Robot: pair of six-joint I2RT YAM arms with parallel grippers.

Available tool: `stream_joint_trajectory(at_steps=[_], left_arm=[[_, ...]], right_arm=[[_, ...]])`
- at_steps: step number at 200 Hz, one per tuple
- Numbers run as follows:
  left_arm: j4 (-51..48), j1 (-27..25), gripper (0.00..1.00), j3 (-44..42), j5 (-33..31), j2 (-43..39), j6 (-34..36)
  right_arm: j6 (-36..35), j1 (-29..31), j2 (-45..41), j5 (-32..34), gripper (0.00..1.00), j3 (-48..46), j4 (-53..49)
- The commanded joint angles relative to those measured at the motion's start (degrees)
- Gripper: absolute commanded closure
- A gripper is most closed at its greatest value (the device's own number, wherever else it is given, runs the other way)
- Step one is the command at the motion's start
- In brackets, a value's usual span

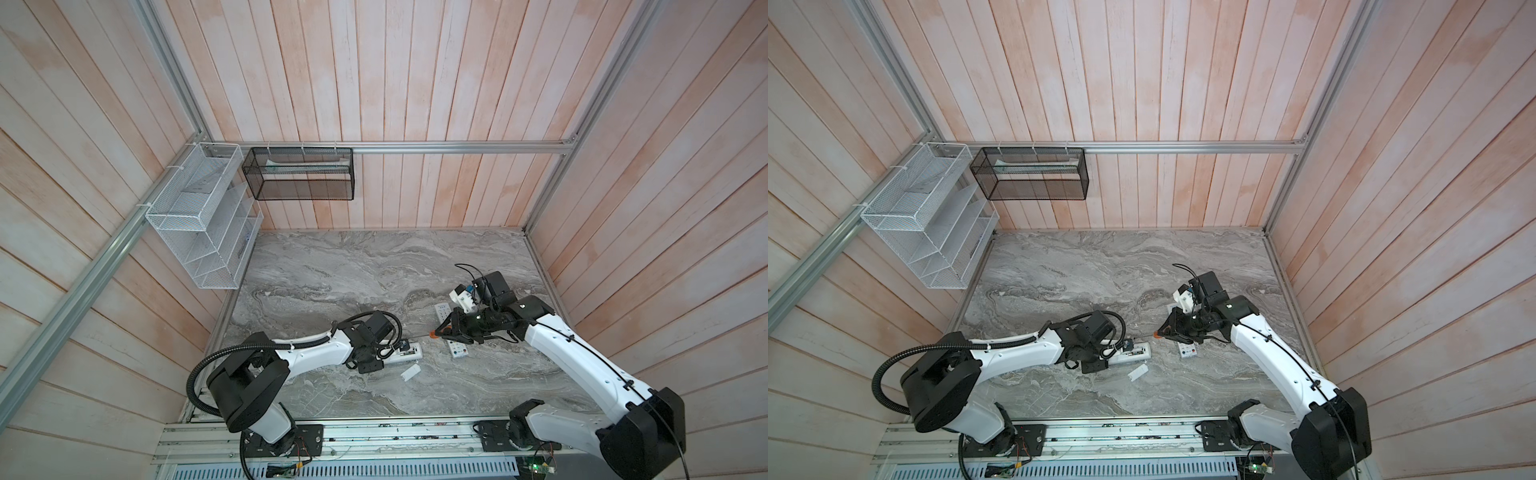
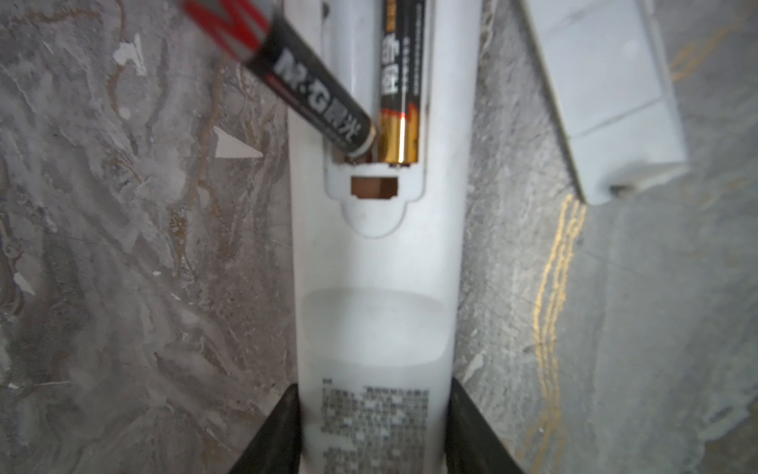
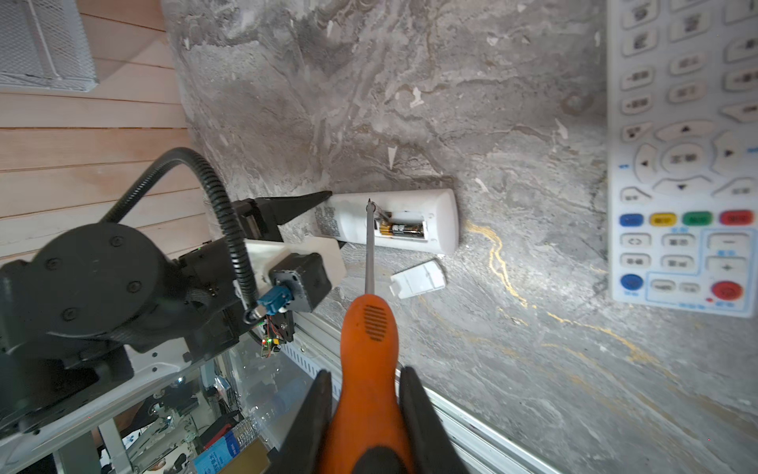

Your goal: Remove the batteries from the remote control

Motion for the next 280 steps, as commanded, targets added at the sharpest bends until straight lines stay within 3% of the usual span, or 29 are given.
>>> stream_joint_trajectory(at_steps=[1, 68, 128, 280], left_arm=[[-0.18, -0.34, 0.95, -0.49, 1.91, 2.20, 0.39], [-0.97, -0.19, 0.96, -0.13, 4.76, 2.80, 0.13], [-0.92, -0.06, 0.96, 0.11, 4.06, 3.37, 0.12], [-0.80, 0.45, 0.97, 0.75, 2.91, 3.08, -0.31]], right_arm=[[0.32, 0.37, 0.34, -2.63, 1.00, 1.60, 1.83], [-0.87, 0.37, 2.28, -1.47, 1.00, 1.83, 2.66], [-6.85, 0.37, 1.55, 7.72, 1.00, 6.37, -9.47], [-7.33, 1.82, -0.57, 6.20, 1.00, 1.41, -12.56]])
